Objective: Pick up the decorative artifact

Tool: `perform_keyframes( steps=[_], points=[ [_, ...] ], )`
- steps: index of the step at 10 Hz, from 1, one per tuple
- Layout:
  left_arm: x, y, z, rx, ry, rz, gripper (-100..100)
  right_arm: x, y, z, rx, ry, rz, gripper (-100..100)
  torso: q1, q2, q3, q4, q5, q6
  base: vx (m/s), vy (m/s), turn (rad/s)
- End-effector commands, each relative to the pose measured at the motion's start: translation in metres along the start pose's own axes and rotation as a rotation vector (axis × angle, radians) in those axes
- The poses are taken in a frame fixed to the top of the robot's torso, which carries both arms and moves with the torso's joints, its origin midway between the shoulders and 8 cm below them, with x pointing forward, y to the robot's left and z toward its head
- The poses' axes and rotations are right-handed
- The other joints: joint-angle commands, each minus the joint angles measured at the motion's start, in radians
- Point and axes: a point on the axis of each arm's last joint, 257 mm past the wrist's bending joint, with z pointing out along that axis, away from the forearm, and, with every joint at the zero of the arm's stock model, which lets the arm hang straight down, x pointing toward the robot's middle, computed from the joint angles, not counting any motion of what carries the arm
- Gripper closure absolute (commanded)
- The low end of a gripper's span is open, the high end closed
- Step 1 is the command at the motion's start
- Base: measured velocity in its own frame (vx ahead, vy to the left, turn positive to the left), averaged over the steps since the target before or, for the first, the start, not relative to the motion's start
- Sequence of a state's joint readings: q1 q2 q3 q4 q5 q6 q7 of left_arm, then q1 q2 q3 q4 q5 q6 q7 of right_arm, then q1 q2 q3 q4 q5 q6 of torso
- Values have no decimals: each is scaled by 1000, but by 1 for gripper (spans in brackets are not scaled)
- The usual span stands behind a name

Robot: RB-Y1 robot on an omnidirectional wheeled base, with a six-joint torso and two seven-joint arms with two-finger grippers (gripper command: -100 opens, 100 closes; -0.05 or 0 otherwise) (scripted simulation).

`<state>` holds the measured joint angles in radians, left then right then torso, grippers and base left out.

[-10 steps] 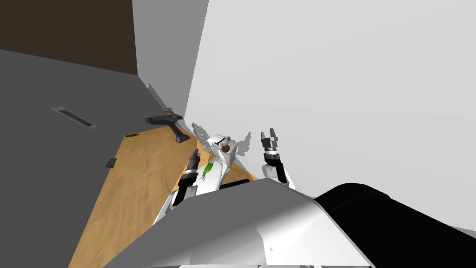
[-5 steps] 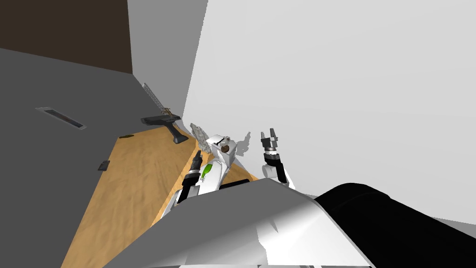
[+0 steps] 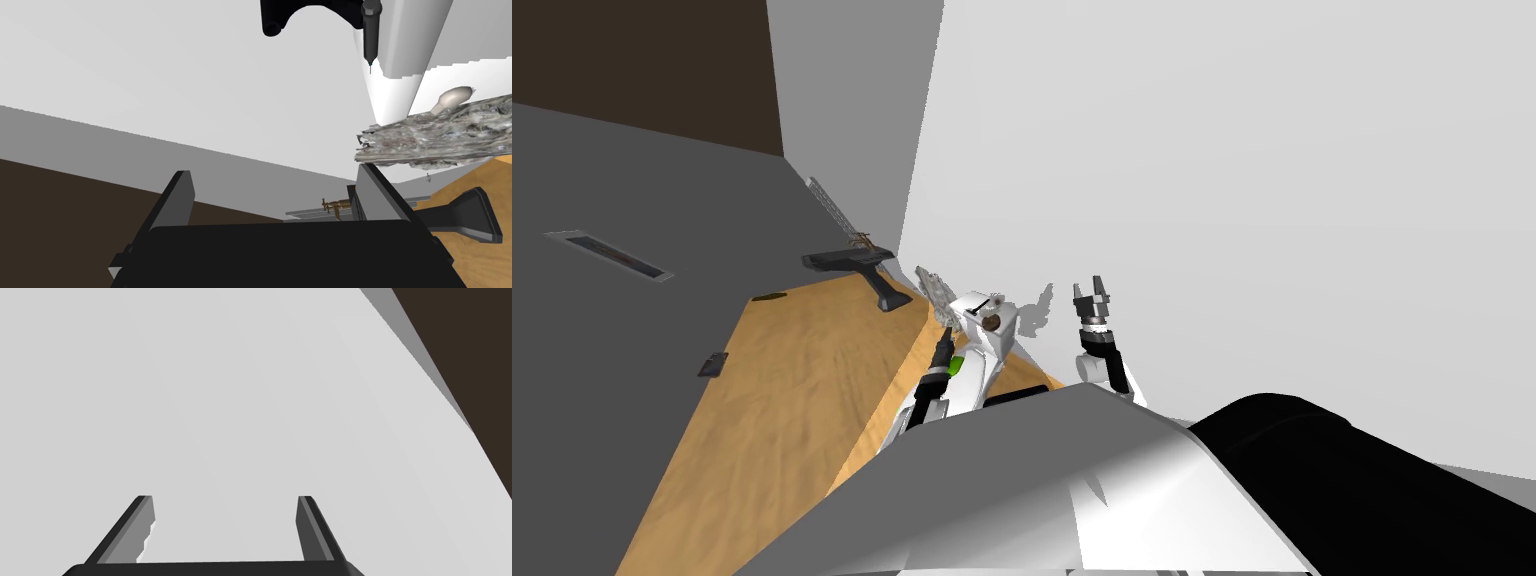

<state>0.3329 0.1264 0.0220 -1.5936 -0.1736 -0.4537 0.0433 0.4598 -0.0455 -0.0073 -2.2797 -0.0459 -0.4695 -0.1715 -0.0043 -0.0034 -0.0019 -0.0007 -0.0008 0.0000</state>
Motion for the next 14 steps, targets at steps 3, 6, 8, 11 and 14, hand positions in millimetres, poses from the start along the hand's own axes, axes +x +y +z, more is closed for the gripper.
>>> perform_keyframes(
  steps=[3, 6, 8, 11, 14],
  points=[
    [27, 27, -5, -48, 34, -30, -100, 0, 0, 0, 0, 0, 0, 0, -1, 0, 0, 0, 0, 0, 48, -67, -41],
    [50, 44, -10, -83, 59, -57, -100, 0, 0, 0, 0, 0, 0, 0, 0, 1, 0, 0, 0, 0, 42, -60, -33],
    [66, 52, -13, -100, 70, -80, -100, 0, 0, 0, 0, 0, 0, 0, 0, 0, 0, 0, 0, 0, 51, -55, -25],
    [78, 55, -15, -111, 73, -103, -100, 0, 0, 0, 0, 0, 0, 0, 0, 1, 0, 0, 0, 0, 30, -42, -15],
    [79, 55, -16, -111, 73, -105, 100, 0, 0, 0, 0, 0, 0, 0, 4, 3, 2, 1, 1, 0, 1, -2, 0]
  ],
)
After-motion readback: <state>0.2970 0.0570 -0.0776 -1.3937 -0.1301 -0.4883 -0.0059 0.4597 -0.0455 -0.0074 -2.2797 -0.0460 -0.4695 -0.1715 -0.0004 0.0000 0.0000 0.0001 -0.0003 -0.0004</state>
